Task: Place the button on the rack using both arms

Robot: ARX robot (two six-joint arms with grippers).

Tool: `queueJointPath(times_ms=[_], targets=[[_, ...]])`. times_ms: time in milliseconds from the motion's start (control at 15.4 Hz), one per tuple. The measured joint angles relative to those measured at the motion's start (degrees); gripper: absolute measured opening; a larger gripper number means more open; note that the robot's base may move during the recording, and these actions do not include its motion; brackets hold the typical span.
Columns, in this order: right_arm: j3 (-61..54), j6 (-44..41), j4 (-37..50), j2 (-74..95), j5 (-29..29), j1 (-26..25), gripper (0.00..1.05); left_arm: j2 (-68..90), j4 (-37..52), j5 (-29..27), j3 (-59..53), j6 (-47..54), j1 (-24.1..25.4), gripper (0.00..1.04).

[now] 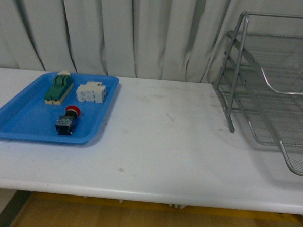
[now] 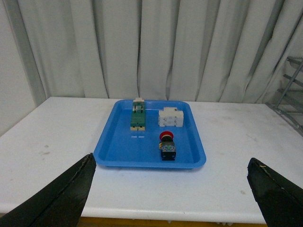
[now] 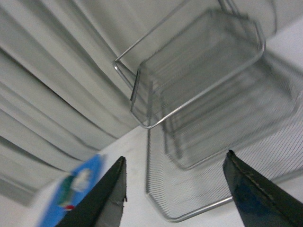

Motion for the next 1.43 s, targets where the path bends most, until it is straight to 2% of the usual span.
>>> queueJointPath(times_ms=[130, 195, 325, 454, 714, 974, 1103, 1168, 1428], targets=[[-2.6, -18.4, -5.3, -8.3, 6.0, 4.3, 0.45, 0.0, 0.0, 0.0, 0.0, 0.0, 0.0, 0.98], [-4.0, -24.6, -8.2, -11.5, 8.2, 6.4, 0.36, 0.0, 0.0, 0.0, 0.0, 0.0, 0.0, 0.98], [-5.2, -30.8, -12.4, -17.6, 11.7, 9.8, 0.19, 0.0, 0.0, 0.0, 0.0, 0.0, 0.0, 0.98], [-5.7, -33.3, -16.7, -23.8, 15.0, 13.0, 0.01, 0.0, 0.0, 0.0, 0.0, 0.0, 0.0, 0.98], [-6.6, -34.9, -28.0, -36.2, 21.6, 19.5, 0.02, 0.0, 0.0, 0.0, 0.0, 0.0, 0.0, 0.98], [-6.6, -35.0, -35.6, -44.4, 25.4, 23.3, 0.02, 0.0, 0.0, 0.0, 0.0, 0.0, 0.0, 0.98], [-6.6, -35.0, -38.9, -47.9, 31.1, 29.0, 0.02, 0.0, 0.0, 0.0, 0.0, 0.0, 0.0, 0.98], [-6.6, -35.1, -39.8, -49.2, 31.2, 30.6, 0.02, 0.0, 0.0, 0.0, 0.0, 0.0, 0.0, 0.98], [-6.6, -35.1, -44.9, -54.1, 32.3, 30.1, 0.02, 0.0, 0.0, 0.0, 0.0, 0.0, 0.0, 0.98]])
